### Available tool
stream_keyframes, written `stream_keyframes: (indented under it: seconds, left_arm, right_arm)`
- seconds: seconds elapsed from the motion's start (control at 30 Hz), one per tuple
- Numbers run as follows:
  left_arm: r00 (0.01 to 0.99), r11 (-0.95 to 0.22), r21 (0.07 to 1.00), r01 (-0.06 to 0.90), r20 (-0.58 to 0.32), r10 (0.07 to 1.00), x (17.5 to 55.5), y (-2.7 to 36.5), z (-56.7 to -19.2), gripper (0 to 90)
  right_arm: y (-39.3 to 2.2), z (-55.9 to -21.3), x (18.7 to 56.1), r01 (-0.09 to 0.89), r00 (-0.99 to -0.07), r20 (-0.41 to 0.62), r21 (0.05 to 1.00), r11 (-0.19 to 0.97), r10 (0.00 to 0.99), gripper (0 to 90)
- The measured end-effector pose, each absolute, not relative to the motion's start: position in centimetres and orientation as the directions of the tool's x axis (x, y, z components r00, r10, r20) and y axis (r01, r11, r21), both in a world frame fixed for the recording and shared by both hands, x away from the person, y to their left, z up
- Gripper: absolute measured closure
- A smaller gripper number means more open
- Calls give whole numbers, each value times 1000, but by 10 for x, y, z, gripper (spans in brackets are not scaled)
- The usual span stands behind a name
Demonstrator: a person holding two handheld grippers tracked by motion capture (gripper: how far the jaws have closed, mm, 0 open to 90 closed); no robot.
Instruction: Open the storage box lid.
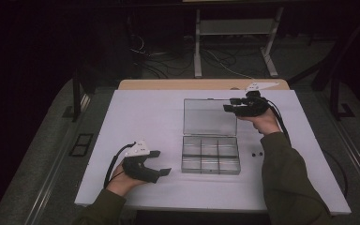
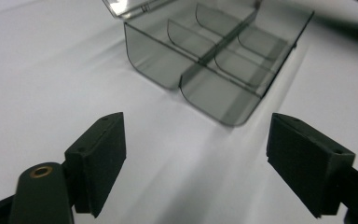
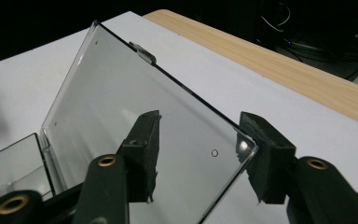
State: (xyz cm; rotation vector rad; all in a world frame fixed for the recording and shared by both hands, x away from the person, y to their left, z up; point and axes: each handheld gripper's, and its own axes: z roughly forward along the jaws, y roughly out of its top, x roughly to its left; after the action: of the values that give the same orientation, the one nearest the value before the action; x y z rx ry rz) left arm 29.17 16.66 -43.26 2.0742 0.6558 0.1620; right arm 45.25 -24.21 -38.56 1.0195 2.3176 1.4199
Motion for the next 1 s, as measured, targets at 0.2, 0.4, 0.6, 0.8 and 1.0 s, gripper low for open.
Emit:
stream_keyframes:
  seconds: [0.2,0.4,0.6,0.8,1.0]
  left_arm:
    - [855,-452,804,386,-127,503,290,165,-438,166]
    - [848,-449,803,392,-126,515,291,164,-439,78]
    - [847,-446,799,403,-141,513,291,162,-441,27]
    - [850,-452,792,410,-153,504,292,161,-443,27]
    - [851,-448,794,410,-157,501,292,161,-443,27]
  right_arm:
    - [-242,-389,455,449,-723,159,848,283,672,469]
    - [-242,-395,459,471,-714,175,836,280,678,446]
    - [-242,-401,463,503,-701,206,821,269,683,428]
    - [-244,-407,467,532,-688,236,807,255,686,418]
    - [-244,-412,469,553,-676,256,796,247,691,405]
